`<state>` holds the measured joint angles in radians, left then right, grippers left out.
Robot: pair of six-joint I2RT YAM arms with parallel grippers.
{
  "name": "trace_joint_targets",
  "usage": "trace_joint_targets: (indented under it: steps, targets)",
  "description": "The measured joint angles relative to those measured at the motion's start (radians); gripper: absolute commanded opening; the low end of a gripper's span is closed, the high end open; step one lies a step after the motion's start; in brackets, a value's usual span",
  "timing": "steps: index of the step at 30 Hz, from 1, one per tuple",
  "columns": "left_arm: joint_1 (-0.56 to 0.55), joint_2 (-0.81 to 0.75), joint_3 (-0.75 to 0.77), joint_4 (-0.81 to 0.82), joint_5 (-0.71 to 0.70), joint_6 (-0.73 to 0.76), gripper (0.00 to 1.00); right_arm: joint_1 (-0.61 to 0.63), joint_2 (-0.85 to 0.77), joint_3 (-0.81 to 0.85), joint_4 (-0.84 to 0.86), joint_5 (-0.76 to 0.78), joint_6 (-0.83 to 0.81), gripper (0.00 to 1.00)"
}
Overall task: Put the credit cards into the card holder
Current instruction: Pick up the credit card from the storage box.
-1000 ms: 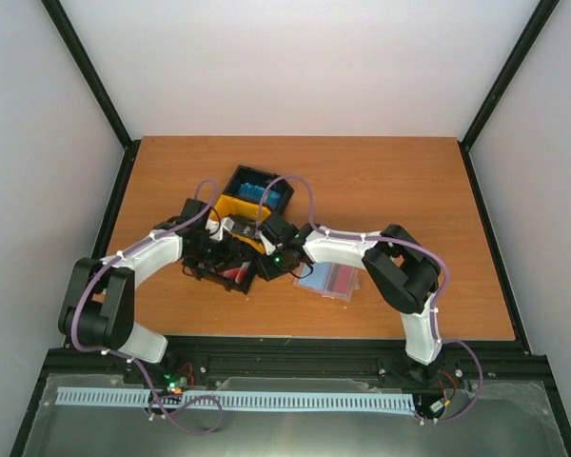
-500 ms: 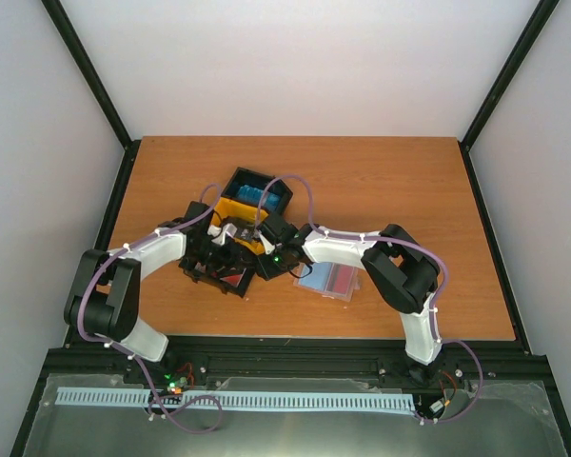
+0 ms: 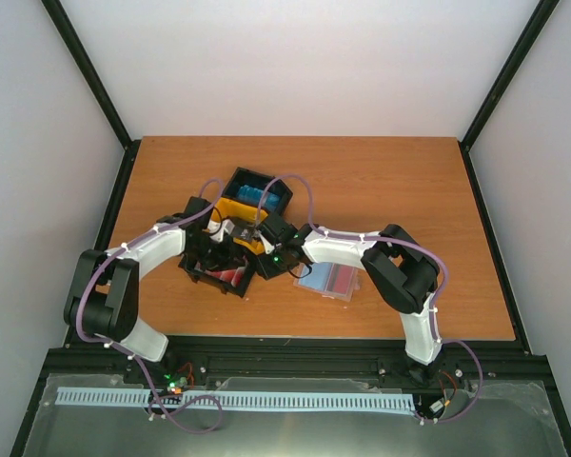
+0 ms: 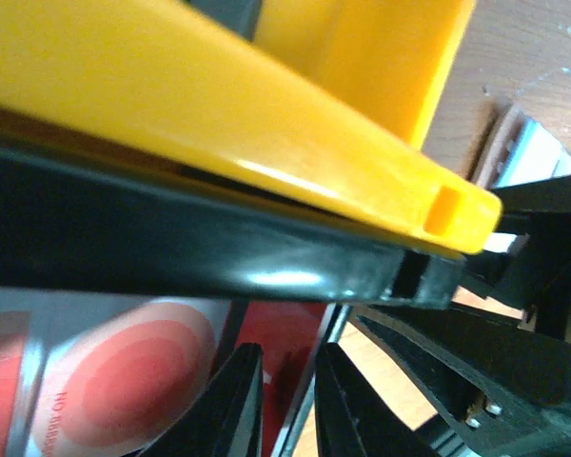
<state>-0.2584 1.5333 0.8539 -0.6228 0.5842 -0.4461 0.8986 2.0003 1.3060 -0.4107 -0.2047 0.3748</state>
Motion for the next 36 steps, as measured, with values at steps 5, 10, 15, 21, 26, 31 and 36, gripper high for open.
trace_joint_targets:
  steps: [5,10,15,21,26,31,36]
  targets:
    - [0.0,0.0,0.008,-0.034,-0.07,0.024,0.13,0.0,0.0,0.0,0.001,0.01,0.008,0.4]
    - [0.0,0.0,0.008,-0.043,-0.093,0.042,0.15,0.0,0.0,0.0,0.001,0.014,0.012,0.4]
    - [0.0,0.0,0.008,-0.045,-0.087,0.06,0.01,0.0,0.0,0.0,0.001,0.017,0.015,0.4]
    - [0.0,-0.036,0.009,-0.055,-0.126,0.079,0.0,0.0,-0.021,-0.022,0.008,0.042,0.022,0.44]
    - [0.0,-0.133,0.034,-0.12,-0.177,0.07,0.01,-0.008,-0.111,-0.057,0.003,0.06,0.035,0.45]
    - [0.0,-0.255,0.092,-0.182,-0.212,0.056,0.01,-0.042,-0.251,-0.06,0.013,0.048,0.042,0.48]
    - [0.0,-0.369,0.125,-0.199,-0.191,0.053,0.01,-0.103,-0.393,-0.082,0.067,-0.03,0.073,0.59]
